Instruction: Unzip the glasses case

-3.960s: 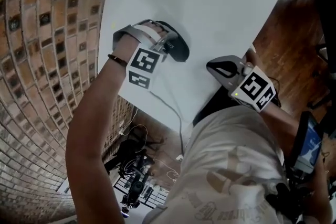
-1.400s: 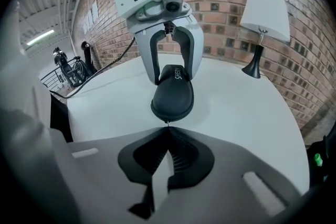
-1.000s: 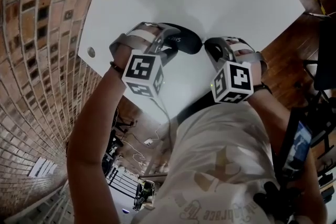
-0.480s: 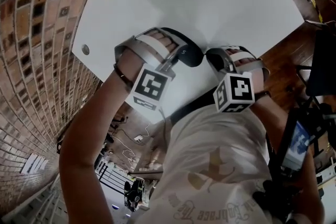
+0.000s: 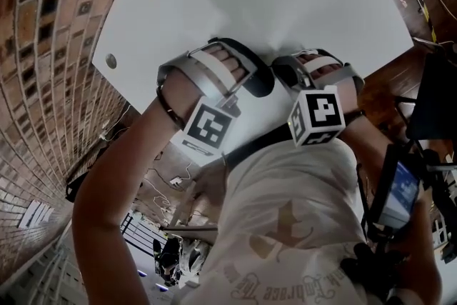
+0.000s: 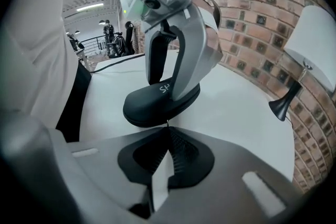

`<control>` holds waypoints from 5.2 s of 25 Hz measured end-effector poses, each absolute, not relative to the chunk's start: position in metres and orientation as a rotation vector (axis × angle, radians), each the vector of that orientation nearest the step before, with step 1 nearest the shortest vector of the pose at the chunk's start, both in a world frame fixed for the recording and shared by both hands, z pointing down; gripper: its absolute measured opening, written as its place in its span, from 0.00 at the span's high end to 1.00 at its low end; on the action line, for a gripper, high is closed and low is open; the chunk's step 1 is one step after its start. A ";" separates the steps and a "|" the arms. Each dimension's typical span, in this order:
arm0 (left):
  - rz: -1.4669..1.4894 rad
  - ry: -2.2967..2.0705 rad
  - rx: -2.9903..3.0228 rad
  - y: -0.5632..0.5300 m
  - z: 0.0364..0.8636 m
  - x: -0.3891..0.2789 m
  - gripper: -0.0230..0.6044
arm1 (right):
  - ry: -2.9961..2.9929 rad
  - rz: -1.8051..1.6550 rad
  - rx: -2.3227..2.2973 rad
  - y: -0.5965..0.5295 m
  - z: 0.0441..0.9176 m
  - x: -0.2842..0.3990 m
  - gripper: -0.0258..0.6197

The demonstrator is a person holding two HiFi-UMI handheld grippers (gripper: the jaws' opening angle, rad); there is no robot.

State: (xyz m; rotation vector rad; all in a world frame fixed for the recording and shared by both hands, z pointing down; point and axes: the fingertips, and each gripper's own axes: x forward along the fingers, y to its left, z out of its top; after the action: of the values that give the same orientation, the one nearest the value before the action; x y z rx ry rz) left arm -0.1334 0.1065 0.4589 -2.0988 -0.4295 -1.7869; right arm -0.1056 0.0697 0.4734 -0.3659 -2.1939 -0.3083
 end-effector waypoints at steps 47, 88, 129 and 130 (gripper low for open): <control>-1.624 -0.297 -2.131 0.112 0.466 -0.122 0.55 | -2.078 -0.708 -1.139 0.044 0.478 -0.231 0.95; -1.740 -0.303 -2.152 0.112 0.471 -0.144 0.55 | -2.304 -0.629 -0.937 0.005 0.468 -0.261 0.95; -1.795 0.080 -2.022 0.121 0.444 -0.136 0.61 | -2.526 -0.153 -0.621 0.005 0.431 -0.126 0.95; -1.807 0.096 -2.027 0.119 0.444 -0.135 0.61 | -2.529 -0.144 -0.627 0.008 0.430 -0.124 0.95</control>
State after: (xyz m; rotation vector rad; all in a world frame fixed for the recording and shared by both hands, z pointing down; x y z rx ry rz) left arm -0.1353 0.1190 0.4440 -2.0274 0.0959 -1.8066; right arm -0.1240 0.0081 0.4304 -0.6273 -2.5287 -0.1439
